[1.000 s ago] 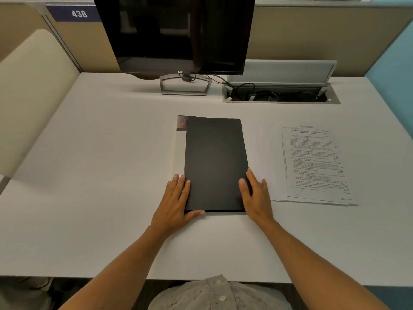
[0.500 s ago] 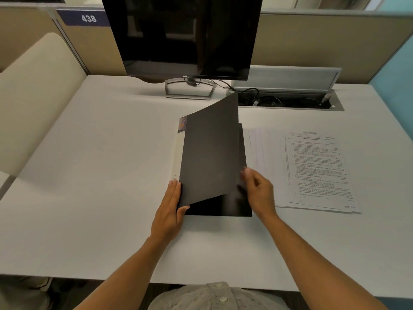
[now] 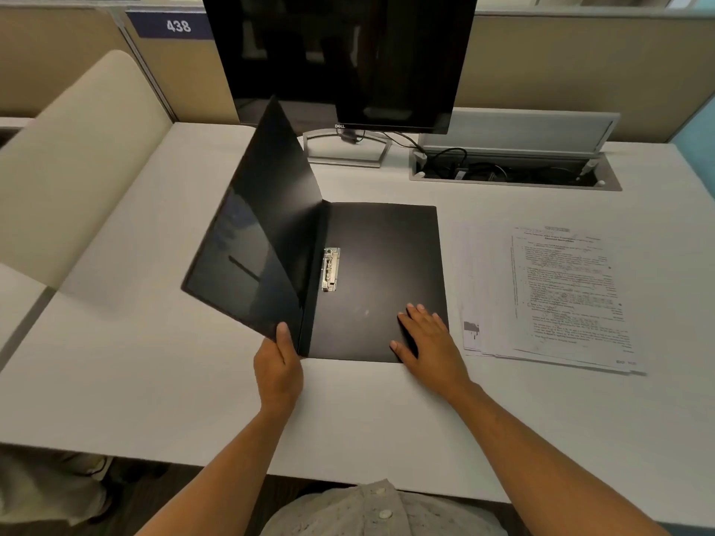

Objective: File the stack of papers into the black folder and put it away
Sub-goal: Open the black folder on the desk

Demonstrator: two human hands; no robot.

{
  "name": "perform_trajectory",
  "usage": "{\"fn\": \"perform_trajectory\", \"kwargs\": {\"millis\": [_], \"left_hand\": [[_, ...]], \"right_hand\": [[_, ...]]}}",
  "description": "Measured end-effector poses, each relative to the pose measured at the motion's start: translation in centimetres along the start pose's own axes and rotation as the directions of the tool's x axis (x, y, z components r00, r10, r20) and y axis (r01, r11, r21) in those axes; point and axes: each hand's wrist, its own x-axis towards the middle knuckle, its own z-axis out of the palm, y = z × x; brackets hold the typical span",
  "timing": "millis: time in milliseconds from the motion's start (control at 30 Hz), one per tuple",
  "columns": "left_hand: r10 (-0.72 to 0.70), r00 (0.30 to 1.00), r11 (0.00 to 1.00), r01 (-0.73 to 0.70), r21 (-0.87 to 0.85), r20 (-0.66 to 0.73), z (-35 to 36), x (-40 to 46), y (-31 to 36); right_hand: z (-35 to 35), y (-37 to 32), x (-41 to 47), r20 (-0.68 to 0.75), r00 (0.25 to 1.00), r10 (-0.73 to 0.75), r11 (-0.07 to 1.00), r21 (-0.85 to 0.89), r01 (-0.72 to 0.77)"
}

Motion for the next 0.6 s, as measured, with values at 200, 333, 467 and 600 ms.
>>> {"fn": "perform_trajectory", "kwargs": {"millis": [200,333,467,600], "left_hand": [[-0.043,0.996,0.989,0.054,0.136,-0.082,-0.29,0.69,-0.54],[-0.093,0.989,0.973,0.115,0.201,-0.115,-0.33,0.50,-0.18],[-0.196,0.970,0.949,0.225,0.223,-0.145,-0.37,0.56,0.06],[-0.367,0.920,0.918,0.382,0.108,-0.135,-0.14,-0.02,0.39]], "right_hand": [[0.56,0.04,0.01,-0.015,1.000,0.005,1.000,-0.017,-0.005],[0.82,0.17,0.01,-0.016,1.000,0.008,0.999,-0.032,-0.009],[0.87,0.22,-0.06,-0.014,1.000,0.005,0.999,-0.035,-0.005],[0.83,0.20,-0.08,-0.022,1.000,0.001,0.999,-0.034,-0.002]]}}
